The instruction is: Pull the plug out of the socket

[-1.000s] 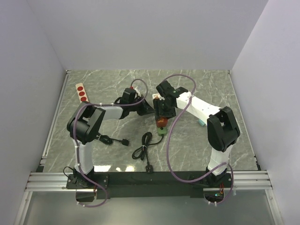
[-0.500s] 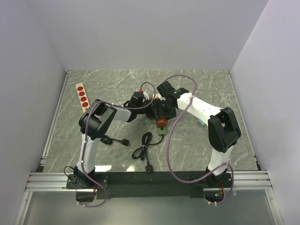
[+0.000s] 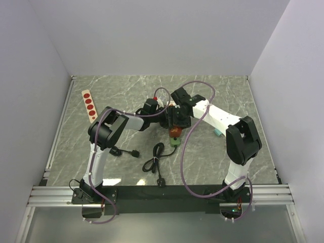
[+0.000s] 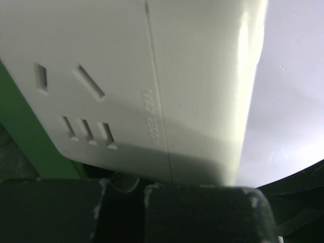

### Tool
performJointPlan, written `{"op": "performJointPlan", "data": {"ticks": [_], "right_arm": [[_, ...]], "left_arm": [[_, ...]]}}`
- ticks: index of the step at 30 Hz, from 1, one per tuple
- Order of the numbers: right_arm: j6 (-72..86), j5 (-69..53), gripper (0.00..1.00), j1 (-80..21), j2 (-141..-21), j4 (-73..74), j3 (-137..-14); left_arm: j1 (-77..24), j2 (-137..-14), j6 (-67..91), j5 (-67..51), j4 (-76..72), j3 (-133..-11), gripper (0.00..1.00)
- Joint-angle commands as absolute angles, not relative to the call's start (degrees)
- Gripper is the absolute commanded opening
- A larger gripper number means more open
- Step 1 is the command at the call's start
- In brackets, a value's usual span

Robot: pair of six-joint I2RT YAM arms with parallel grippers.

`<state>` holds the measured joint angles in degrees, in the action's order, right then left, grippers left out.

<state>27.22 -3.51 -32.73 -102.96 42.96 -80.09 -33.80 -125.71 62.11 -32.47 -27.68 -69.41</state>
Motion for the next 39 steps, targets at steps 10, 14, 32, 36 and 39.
{"op": "performJointPlan", "data": {"ticks": [10,14,32,36,39], "right_arm": [[30.15,1.13,0.0,-31.55,-93.34,43.94,-84.01],[29.62,2.02,0.0,-31.29,-92.2,45.96,-85.78],[29.35,0.18,0.0,-31.46,-93.07,41.15,-79.55],[29.97,0.18,0.25,-31.99,-95.88,36.66,-74.72],[30.14,-0.71,0.53,-33.13,-96.94,34.63,-73.39]], "left_arm": [[-34.1,-133.77,51.33,-28.04,-13.45,-62.23,0.01],[-34.1,-133.86,50.45,-28.3,-13.45,-62.23,0.01],[-34.1,-134.12,48.95,-28.83,-13.18,-62.58,0.01],[-34.1,-134.38,49.31,-29.35,-13.8,-62.4,0.0],[-34.19,-134.47,49.57,-29.7,-14.15,-62.23,0.0]]}}
